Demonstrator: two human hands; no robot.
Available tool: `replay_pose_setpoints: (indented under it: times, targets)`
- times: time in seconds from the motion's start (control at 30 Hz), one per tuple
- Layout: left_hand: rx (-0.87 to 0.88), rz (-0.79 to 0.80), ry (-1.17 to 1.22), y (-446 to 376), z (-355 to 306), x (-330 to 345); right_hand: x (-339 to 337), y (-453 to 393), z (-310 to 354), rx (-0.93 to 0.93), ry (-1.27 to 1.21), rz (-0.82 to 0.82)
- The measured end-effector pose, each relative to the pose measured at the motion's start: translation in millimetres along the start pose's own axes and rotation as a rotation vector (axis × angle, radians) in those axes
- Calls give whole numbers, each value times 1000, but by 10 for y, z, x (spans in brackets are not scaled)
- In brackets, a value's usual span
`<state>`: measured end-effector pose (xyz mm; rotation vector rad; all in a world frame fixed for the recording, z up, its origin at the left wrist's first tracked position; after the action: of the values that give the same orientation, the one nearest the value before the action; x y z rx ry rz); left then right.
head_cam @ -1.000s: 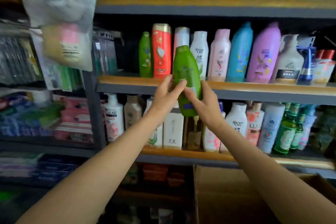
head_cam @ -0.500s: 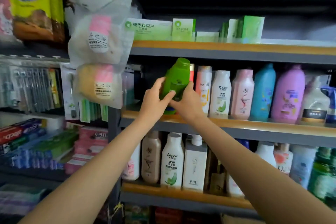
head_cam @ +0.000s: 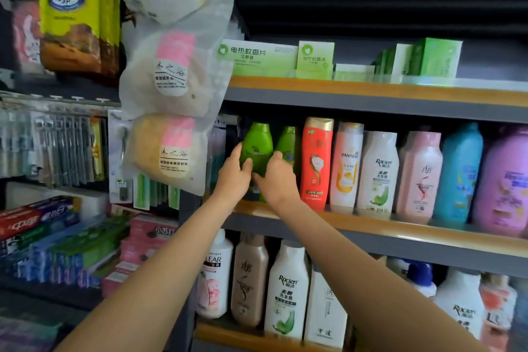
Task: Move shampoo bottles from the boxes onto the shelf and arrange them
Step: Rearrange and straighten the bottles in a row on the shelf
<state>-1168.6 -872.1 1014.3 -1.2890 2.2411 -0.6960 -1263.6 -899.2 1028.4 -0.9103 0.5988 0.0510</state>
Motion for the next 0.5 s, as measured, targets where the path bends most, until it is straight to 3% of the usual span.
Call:
replay_pose_setpoints:
  times: [0.27, 0.5]
  targets:
    - [36, 20, -183, -62, 114, 39, 155, -31, -84, 61, 119, 73]
    - [48, -2, -451, -21, 147, -10, 186, -38, -134, 84, 57, 57]
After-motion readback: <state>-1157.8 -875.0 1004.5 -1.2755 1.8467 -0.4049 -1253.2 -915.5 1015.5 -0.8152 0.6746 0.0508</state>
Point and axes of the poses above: each hand's wrist, its own y-axis away from the middle knuckle, its own x-axis out of the palm, z = x × y, the point moved 1 cm from there along -y, towards the middle knuckle, and after that the axes turned 12 degrees about -z, right-handed, at the moved point
